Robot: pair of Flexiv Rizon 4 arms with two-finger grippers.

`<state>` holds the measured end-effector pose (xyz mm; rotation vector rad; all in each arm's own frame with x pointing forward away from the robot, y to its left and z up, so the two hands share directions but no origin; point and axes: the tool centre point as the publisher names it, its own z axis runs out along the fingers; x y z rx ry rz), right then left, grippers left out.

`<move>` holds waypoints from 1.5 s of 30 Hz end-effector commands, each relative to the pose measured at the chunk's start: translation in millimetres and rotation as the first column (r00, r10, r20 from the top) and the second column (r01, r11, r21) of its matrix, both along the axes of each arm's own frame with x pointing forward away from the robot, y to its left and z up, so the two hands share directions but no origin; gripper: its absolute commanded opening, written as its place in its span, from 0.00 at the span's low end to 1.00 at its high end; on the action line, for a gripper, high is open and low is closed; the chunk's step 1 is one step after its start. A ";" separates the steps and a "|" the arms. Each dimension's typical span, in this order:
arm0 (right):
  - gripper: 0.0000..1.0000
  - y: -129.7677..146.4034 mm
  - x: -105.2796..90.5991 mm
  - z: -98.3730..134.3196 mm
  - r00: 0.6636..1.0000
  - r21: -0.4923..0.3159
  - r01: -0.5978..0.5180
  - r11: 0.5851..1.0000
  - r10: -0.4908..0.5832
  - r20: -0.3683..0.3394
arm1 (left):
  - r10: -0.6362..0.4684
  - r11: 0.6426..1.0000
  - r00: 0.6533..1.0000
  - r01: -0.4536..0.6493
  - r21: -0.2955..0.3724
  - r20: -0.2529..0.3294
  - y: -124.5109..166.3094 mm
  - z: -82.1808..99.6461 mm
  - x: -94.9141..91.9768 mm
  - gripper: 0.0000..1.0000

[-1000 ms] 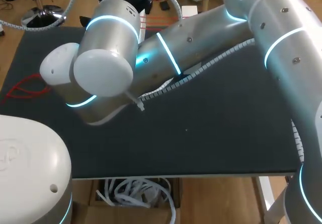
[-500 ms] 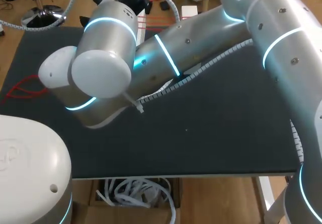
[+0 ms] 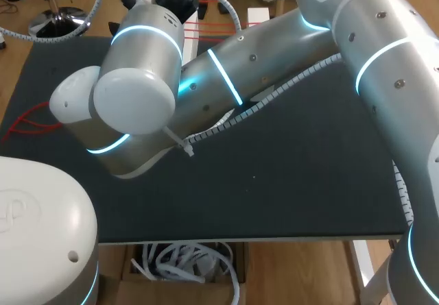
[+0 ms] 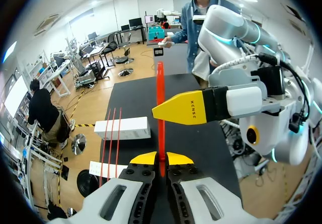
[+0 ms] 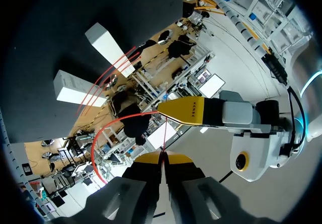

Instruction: Grab the tape and strap the tape.

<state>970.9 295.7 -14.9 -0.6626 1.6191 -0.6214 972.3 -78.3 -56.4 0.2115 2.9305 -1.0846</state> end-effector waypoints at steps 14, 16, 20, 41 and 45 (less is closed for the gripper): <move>0.00 5.2 1.4 -7.3 1.000 -0.015 0.003 1.000 -0.003 -0.018 | 0.000 1.000 1.000 0.000 0.002 -0.001 -0.1 0.7 0.0 0.00; 0.00 5.3 1.7 -7.5 1.000 -0.016 0.003 1.000 -0.003 -0.018 | 0.000 1.000 1.000 0.000 0.002 -0.001 -0.1 0.7 0.0 0.00; 0.00 5.6 2.3 -8.6 1.000 -0.016 0.004 1.000 -0.004 -0.020 | 0.000 1.000 1.000 0.000 0.002 -0.001 -0.1 0.7 0.0 0.00; 0.18 1.7 -10.4 4.8 1.000 0.024 0.011 1.000 -0.010 -0.026 | 0.000 1.000 1.000 0.000 0.002 -0.001 -0.1 0.7 0.0 0.00; 0.18 -0.3 -19.1 13.6 1.000 0.042 0.008 0.999 -0.007 -0.023 | 0.000 1.000 1.000 0.000 0.002 -0.001 -0.1 0.7 0.0 0.00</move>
